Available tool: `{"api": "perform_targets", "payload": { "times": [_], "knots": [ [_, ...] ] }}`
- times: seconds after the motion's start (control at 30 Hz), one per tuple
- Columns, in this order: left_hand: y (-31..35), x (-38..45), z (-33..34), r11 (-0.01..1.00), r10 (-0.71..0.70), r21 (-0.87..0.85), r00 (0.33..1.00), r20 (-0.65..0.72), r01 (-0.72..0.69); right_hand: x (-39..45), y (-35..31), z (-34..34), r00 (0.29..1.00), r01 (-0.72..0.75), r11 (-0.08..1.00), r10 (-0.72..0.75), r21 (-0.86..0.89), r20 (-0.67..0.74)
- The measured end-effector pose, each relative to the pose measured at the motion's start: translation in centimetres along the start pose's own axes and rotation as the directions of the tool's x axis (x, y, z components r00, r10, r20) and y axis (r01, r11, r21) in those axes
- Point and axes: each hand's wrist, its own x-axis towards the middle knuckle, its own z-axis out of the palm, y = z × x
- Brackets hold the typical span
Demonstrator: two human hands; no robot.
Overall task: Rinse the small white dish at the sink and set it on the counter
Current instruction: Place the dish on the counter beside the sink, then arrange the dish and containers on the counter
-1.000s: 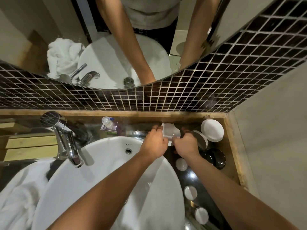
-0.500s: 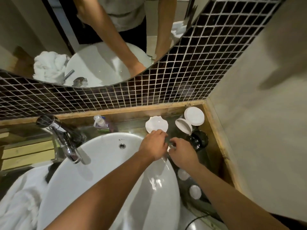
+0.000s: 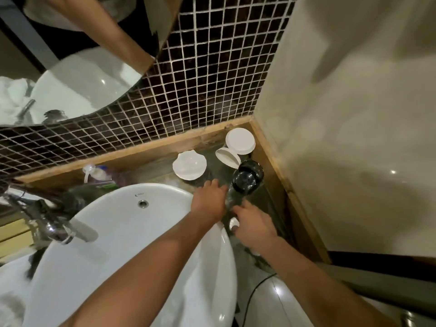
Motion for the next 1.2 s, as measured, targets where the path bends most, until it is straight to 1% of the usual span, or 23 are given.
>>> {"api": "perform_targets", "payload": {
  "times": [0.13,0.3,0.4,0.5,0.57,0.63,0.7,0.87,1.07,1.2],
  "knots": [
    [0.1,0.7,0.4,1.0,-0.016,0.024,1.0,-0.002,0.016,-0.1,0.2,0.7,0.998,0.046,0.995,-0.042,-0.085,0.045],
    [0.1,1.3,0.5,1.0,-0.003,-0.026,1.0,-0.029,0.003,0.5,0.1,0.8,0.993,0.109,0.984,-0.1,-0.138,0.068],
    [-0.5,1.1,0.2,0.998,0.007,-0.066,0.997,-0.081,-0.012,1.1,0.0,0.7,0.992,0.124,0.982,-0.117,-0.143,0.056],
    [-2.3,0.8,-0.6,0.994,-0.018,-0.108,0.984,-0.177,-0.001,1.9,-0.6,0.1,0.989,0.146,0.98,-0.145,-0.136,0.019],
    [-3.8,0.5,-1.1,0.984,-0.065,-0.177,0.973,-0.22,0.025,2.7,-1.3,-0.6,0.986,0.157,0.976,-0.163,-0.152,-0.028],
    [-5.6,0.2,-1.7,0.965,-0.128,-0.255,0.963,-0.237,0.065,3.7,-2.1,-1.2,0.979,0.178,0.968,-0.193,-0.178,-0.069],
    [-7.4,0.1,-2.1,0.952,-0.176,-0.289,0.954,-0.243,0.102,4.7,-3.2,-1.7,0.972,0.201,0.963,-0.219,-0.182,-0.089],
    [-10.7,0.2,-2.4,0.916,-0.277,-0.36,0.93,-0.244,0.178,7.7,-5.6,-2.9,0.969,0.186,0.977,-0.201,-0.108,-0.146],
    [-12.5,1.3,-3.1,0.906,-0.228,-0.403,0.95,-0.216,0.125,11.6,-8.1,-4.0,0.941,0.205,0.977,-0.212,-0.055,-0.265],
    [-12.7,1.8,-2.6,0.911,-0.21,-0.397,0.953,-0.221,0.108,13.3,-9.0,-3.8,0.942,0.174,0.98,-0.194,-0.095,-0.274]
  ]
}}
